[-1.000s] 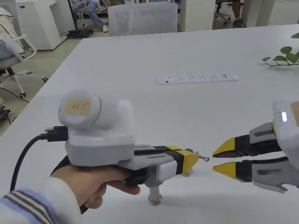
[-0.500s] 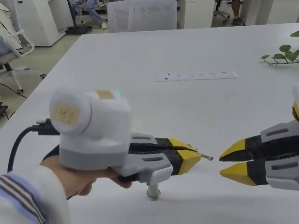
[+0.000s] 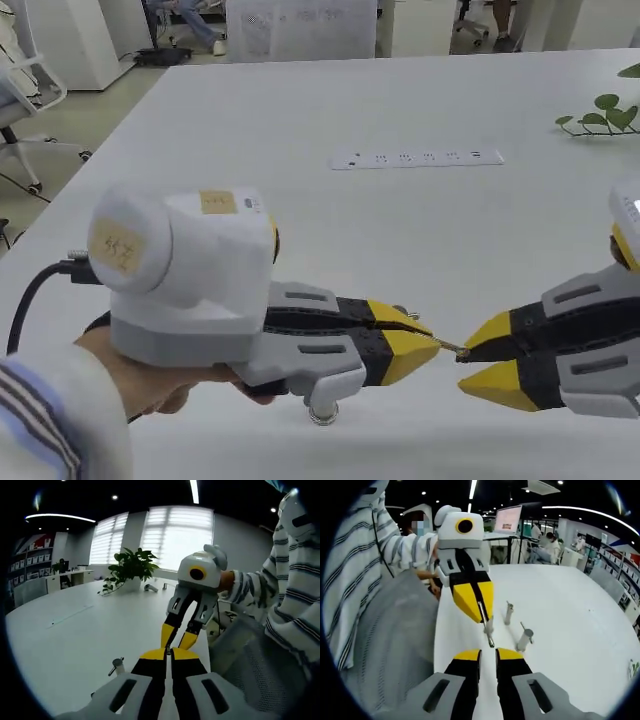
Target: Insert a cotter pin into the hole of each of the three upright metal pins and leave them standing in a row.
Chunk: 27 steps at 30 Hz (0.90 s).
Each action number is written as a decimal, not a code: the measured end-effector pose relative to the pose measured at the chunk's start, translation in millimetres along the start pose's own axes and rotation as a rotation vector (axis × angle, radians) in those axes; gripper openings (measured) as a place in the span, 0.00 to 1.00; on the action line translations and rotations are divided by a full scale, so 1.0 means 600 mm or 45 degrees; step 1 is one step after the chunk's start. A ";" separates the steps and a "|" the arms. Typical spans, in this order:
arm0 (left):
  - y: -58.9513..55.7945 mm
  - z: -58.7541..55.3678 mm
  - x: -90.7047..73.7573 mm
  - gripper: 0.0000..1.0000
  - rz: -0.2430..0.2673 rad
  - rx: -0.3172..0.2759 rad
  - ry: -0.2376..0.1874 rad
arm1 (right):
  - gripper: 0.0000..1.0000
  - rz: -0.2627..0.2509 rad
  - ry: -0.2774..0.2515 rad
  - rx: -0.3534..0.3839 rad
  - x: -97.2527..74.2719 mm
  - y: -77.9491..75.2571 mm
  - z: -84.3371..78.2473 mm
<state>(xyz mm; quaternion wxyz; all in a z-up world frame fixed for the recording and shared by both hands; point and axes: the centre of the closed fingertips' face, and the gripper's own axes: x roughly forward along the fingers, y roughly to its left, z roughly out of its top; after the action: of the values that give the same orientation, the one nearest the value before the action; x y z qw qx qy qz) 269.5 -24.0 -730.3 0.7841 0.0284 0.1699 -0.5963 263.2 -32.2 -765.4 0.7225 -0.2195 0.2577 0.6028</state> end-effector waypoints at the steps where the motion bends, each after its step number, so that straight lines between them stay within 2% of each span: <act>1: -0.004 -0.001 0.000 0.01 -0.013 0.005 0.004 | 0.13 0.001 -0.004 -0.001 0.000 0.000 0.002; 4: -0.005 0.001 0.001 0.01 -0.016 -0.011 -0.005 | 0.13 -0.001 -0.004 -0.011 0.001 -0.001 0.003; 13: -0.012 0.001 0.003 0.01 -0.040 0.009 0.002 | 0.07 0.039 -0.031 -0.011 -0.001 0.009 0.010; 21: -0.017 -0.007 0.004 0.01 -0.070 0.020 0.024 | 0.05 0.075 -0.003 -0.036 -0.002 0.015 0.003; 27: -0.018 -0.016 0.003 0.01 -0.075 -0.012 0.044 | 0.04 0.095 0.013 -0.042 -0.004 0.016 0.000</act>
<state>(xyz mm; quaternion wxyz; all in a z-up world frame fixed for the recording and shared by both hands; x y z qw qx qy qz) 257.7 -26.5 -738.0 0.7633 0.0302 0.1869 -0.6177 253.3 -32.1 -764.0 0.6945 -0.2248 0.2595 0.6323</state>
